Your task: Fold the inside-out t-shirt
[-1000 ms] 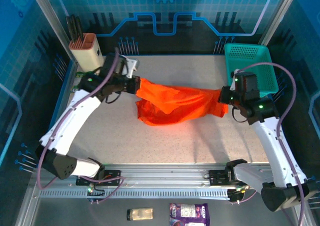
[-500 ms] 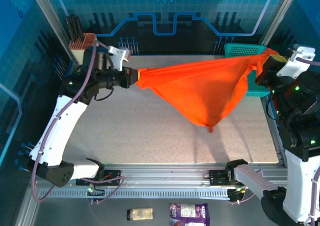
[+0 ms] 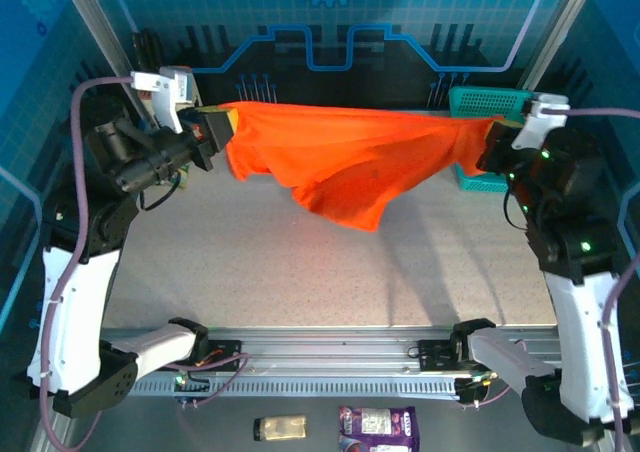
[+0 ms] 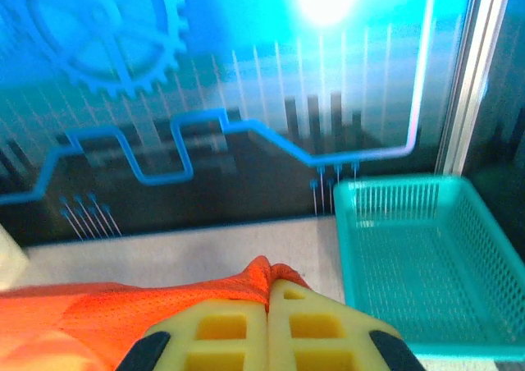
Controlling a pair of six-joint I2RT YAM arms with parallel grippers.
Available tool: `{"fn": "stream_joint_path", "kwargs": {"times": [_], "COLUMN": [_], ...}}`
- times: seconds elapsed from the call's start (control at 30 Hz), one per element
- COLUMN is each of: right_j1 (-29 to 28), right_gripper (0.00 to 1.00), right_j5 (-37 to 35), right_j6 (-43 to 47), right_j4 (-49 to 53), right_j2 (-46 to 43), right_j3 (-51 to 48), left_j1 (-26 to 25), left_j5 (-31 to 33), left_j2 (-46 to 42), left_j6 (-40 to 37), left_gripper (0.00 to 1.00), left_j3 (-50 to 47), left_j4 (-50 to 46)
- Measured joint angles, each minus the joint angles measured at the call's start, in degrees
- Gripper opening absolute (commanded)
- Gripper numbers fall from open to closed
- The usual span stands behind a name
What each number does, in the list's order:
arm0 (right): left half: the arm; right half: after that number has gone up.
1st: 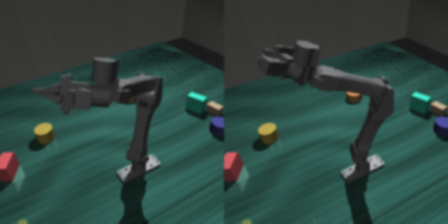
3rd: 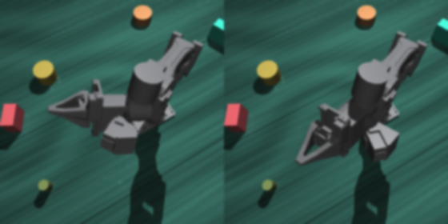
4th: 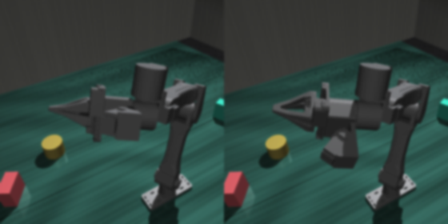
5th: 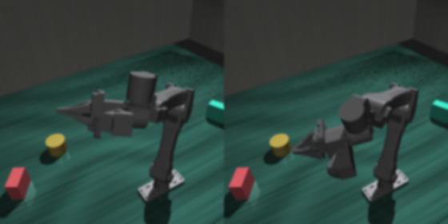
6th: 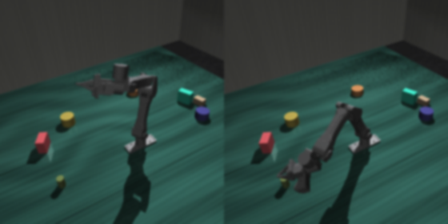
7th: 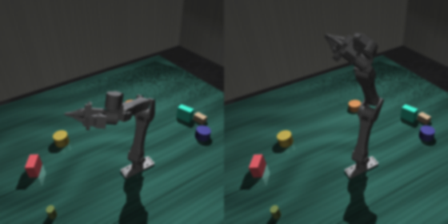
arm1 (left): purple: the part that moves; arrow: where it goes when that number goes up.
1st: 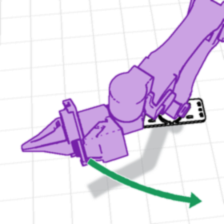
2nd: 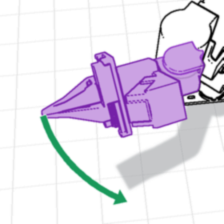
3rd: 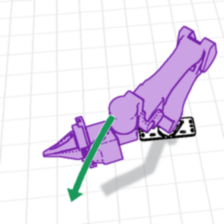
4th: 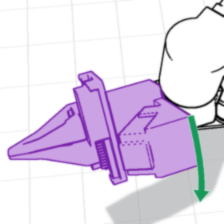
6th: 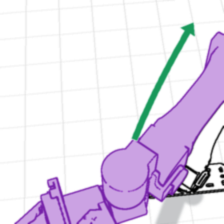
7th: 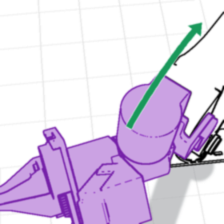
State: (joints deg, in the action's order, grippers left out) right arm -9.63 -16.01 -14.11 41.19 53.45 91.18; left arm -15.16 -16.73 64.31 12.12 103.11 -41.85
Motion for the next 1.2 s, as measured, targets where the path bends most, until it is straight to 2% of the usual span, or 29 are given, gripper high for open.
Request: {"fn": "stream_joint_path", "kwargs": {"times": [0.23,0.43,0.6,0.7,0.9,0.93,0.97,1.03,1.07,1.2], "right_j1": [0.00,0.00,0.00,0.00,0.07,0.11,0.13,0.33,0.35,0.48], "right_gripper": [0.00,0.00,0.00,0.00,0.00,0.00,0.06,0.27,0.33,0.41], "right_j5": [1.07,2.91,2.97,2.62,2.10,1.84,1.53,1.38,1.25,1.79], "right_j6": [3.28,6.16,6.51,6.43,4.94,4.57,4.04,2.97,2.40,-0.17], "right_j4": [-5.81,-8.85,-10.40,-11.37,-12.09,-12.11,-11.89,-9.55,-7.93,-3.02], "right_j2": [-8.90,-7.76,-0.15,7.23,25.03,28.22,31.41,37.55,40.85,48.41], "right_j3": [1.88,5.49,7.69,6.75,4.26,4.33,4.59,7.04,9.31,16.13], "left_j1": [-0.07,-0.28,-0.26,0.15,4.11,4.94,5.81,7.30,7.82,8.68], "left_j5": [1.40,-0.04,2.73,6.19,8.98,8.96,8.98,9.01,9.20,9.94], "left_j2": [-4.22,-7.30,-3.78,0.68,16.31,19.52,23.12,30.25,34.07,44.98], "left_j6": [0.04,1.09,0.98,0.37,-0.20,-0.17,-0.11,0.22,0.20,-0.20], "left_gripper": [0.00,0.00,0.00,0.00,0.00,0.03,0.14,0.30,0.37,0.44], "left_j3": [-1.70,-0.02,-1.31,-5.60,-12.28,-12.31,-12.11,-9.57,-6.99,2.82], "left_j4": [2.71,6.14,6.25,6.34,6.86,7.17,7.69,7.02,6.14,2.69]}}
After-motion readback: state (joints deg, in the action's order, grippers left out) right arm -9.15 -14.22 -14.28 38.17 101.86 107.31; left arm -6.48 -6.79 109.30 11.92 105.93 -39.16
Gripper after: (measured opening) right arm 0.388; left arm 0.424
